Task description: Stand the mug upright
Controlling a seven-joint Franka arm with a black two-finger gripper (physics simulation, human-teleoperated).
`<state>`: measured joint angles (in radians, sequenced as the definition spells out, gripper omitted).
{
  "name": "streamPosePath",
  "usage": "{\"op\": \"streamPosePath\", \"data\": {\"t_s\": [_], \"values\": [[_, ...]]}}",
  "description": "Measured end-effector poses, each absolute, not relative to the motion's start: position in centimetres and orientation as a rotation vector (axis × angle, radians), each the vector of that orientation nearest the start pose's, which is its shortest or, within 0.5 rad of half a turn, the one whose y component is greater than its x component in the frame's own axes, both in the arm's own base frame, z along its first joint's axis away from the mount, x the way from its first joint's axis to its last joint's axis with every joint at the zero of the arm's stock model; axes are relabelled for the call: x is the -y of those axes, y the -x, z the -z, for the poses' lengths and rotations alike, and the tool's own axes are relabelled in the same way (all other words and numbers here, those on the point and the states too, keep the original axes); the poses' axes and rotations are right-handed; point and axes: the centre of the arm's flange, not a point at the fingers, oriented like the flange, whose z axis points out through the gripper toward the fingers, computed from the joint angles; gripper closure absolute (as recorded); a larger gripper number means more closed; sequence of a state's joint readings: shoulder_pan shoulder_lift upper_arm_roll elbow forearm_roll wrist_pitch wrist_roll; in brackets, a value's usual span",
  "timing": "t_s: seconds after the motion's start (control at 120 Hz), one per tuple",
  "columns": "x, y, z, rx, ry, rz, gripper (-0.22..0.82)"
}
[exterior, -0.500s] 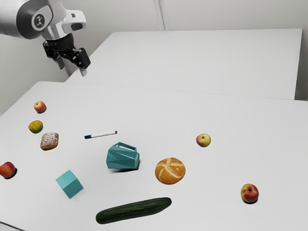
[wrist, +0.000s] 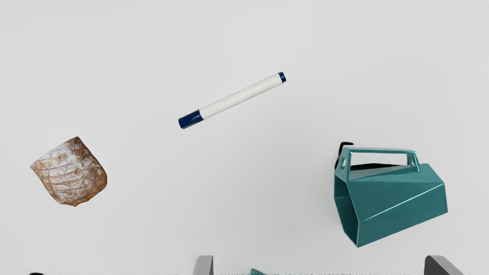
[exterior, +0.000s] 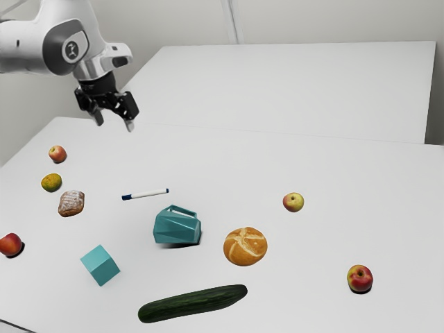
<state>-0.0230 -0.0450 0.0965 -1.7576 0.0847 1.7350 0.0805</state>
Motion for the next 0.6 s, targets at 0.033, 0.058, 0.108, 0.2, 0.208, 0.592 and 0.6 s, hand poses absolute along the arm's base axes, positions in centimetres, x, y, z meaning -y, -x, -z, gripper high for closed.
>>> {"op": "streamPosePath", "data": {"t_s": [0.033,0.058,0.108,0.2,0.208,0.592,0.6], "values": [[-5.1,-54.8,-56.5,-0.006,3.100,0.001,0.00],[-5.3,-54.8,-55.7,0.016,3.131,-0.019,0.00],[-5.6,-54.4,-54.0,0.062,3.188,-0.067,0.00],[-6.5,-53.3,-50.5,0.165,3.282,-0.181,0.00],[-6.6,-53.2,-50.1,0.175,3.289,-0.193,0.00],[-10.8,-51.0,-38.4,0.544,3.433,-0.591,0.00],[-10.7,-51.0,-38.2,0.544,3.435,-0.596,0.00]]}}
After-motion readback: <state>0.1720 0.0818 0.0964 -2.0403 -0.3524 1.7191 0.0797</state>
